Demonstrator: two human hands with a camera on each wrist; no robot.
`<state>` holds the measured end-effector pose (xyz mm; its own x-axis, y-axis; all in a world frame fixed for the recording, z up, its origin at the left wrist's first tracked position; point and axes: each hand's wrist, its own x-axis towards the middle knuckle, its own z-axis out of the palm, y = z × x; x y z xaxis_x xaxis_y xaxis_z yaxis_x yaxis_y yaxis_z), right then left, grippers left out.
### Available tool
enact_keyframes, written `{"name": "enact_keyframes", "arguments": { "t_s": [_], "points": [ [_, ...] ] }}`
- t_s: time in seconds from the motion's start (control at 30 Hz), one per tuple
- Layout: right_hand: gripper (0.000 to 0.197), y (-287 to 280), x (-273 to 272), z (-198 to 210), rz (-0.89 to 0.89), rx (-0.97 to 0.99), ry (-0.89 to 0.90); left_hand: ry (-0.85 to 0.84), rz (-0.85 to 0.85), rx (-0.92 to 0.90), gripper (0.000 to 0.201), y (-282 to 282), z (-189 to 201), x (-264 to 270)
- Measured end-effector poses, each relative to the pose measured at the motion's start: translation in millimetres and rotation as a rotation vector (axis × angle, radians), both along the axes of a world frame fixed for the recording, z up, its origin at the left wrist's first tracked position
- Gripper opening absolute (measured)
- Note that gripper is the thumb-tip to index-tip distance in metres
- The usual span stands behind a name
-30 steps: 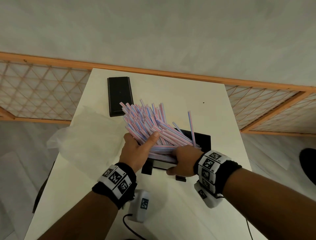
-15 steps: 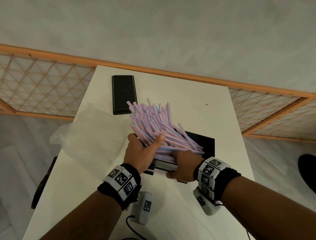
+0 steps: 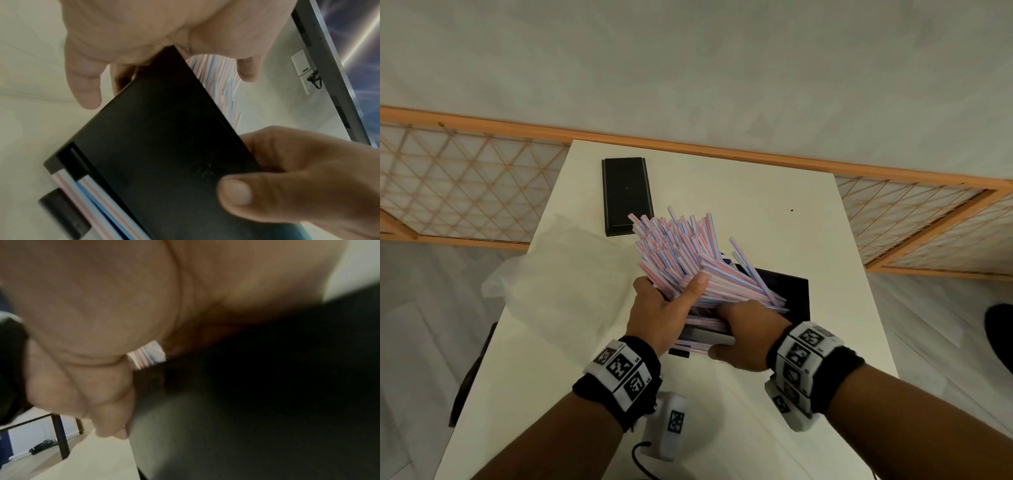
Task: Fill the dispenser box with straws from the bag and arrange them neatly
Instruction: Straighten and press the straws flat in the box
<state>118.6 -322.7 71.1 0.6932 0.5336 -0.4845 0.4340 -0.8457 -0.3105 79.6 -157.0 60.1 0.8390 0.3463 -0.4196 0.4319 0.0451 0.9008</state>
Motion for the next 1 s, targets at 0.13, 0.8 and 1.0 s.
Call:
{"name": "enact_keyframes", "arguments": {
  "t_s": [0.13, 0.8, 1.0],
  "points": [
    [0.057, -25.7, -4.9, 27.4, -0.111, 0.146, -0.218, -0.095, 0.020, -0.025, 0.081, 2.6, 1.9, 0.4],
    [0.103, -43.9, 11.0, 3.8, -0.215, 0.078, -0.120, -0.194, 0.018, -0.090, 0.058, -2.3, -9.2, 2.4],
    [0.037, -28.4, 23.4, 1.9, -0.208, -0.011, -0.094, -0.243, 0.007, -0.118, 0.060, -1.7, -13.9, 3.9]
  ]
}}
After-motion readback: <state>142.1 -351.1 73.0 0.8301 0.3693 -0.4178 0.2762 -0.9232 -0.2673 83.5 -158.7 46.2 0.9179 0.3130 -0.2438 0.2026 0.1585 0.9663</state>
